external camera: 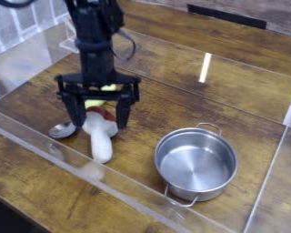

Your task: Put the mushroom in the silver pot

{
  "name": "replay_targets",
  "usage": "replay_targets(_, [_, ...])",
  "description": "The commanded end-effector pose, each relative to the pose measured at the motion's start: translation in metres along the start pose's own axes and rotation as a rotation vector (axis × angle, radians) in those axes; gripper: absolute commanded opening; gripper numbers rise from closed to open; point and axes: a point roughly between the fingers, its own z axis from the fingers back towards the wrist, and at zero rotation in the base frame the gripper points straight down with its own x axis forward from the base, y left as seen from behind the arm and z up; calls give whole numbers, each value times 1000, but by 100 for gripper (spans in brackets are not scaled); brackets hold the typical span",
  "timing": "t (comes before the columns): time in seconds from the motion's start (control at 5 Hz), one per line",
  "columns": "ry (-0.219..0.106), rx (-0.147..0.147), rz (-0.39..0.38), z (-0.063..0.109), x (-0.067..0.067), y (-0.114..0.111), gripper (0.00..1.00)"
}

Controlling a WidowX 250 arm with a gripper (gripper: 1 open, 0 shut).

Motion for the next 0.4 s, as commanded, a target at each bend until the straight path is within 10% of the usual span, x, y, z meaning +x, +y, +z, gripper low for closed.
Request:
replay_targets(0.0, [-55, -32, 116, 1, 13, 6, 100])
replay_targets(0.2, [-60, -36, 177, -5, 22, 11, 0])
